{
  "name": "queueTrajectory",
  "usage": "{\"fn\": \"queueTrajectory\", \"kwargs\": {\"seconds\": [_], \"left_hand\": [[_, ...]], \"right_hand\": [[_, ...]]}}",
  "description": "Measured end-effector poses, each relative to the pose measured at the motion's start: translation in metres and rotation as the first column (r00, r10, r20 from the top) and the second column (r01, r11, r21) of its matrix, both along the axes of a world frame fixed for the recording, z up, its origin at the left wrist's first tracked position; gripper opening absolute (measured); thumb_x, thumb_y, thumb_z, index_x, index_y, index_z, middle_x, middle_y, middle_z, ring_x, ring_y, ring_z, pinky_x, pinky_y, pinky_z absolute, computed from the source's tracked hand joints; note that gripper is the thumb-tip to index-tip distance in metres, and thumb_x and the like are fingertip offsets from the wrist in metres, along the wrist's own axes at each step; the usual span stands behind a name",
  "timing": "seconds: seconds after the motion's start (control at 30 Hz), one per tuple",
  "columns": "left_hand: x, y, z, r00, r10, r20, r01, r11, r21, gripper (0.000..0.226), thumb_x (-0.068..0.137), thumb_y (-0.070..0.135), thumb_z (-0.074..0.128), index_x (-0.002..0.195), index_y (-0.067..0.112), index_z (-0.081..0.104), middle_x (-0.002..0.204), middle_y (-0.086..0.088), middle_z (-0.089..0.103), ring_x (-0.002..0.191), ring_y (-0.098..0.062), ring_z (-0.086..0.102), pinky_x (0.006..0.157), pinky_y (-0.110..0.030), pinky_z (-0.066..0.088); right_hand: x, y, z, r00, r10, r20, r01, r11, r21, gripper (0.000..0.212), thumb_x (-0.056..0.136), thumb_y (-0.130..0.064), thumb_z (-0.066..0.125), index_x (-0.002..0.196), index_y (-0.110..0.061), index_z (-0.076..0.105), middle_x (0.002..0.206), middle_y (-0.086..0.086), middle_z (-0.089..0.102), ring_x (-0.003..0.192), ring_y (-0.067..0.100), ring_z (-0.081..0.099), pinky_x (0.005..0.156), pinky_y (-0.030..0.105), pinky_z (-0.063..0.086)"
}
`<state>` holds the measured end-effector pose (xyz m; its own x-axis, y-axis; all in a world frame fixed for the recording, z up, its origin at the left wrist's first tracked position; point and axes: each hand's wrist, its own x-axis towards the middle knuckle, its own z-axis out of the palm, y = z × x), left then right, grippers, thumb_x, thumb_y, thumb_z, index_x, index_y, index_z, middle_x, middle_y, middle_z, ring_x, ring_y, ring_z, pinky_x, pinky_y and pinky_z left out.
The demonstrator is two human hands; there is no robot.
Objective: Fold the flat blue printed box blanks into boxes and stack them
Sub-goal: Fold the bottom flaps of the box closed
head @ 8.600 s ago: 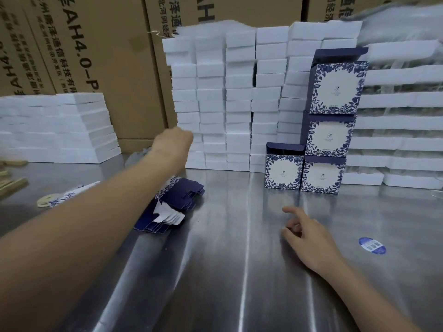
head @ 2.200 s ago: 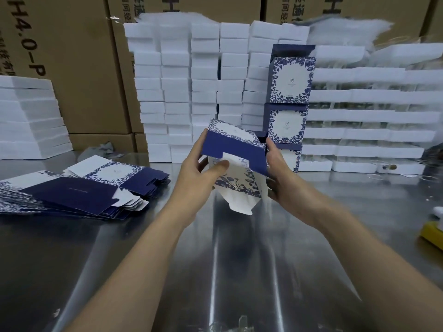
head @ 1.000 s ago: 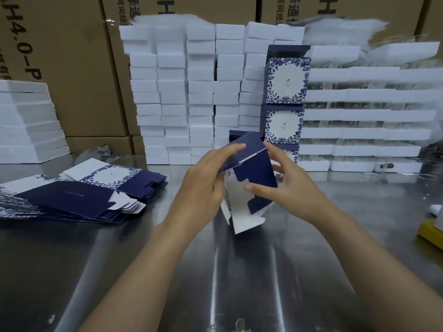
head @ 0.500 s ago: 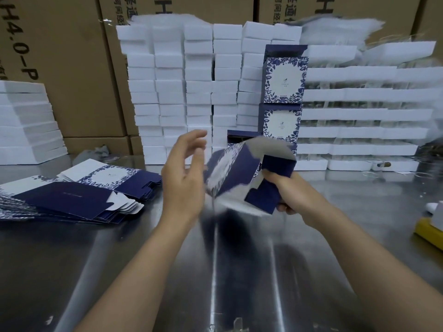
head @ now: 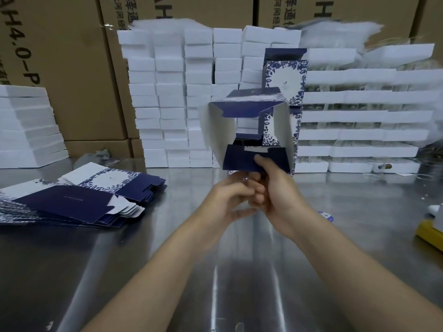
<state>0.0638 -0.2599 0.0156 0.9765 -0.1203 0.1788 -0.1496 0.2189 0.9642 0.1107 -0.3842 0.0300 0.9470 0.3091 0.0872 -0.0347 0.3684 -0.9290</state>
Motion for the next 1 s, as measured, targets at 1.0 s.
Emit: {"fn": "queueTrajectory", "kwargs": {"seconds": [1.0], "left_hand": [[0.026,-0.023,-0.02,0.864,0.498,-0.076,-0.496,0.867,0.038,0.058,0.11,0.036,0.04,0.056,0.018,0.045,0.042,0.001,0.048,0.034,-0.01,0.042,0.037,-0.012,0.032]], "right_hand": [[-0.014,0.036,-0.029,0.991,-0.043,-0.129,0.044,0.999,0.008,0.04,0.097,-0.023,0.051,0.059,-0.025,0.039,0.047,-0.007,0.026,0.038,0.009,0.02,0.036,0.018,0.028]]}}
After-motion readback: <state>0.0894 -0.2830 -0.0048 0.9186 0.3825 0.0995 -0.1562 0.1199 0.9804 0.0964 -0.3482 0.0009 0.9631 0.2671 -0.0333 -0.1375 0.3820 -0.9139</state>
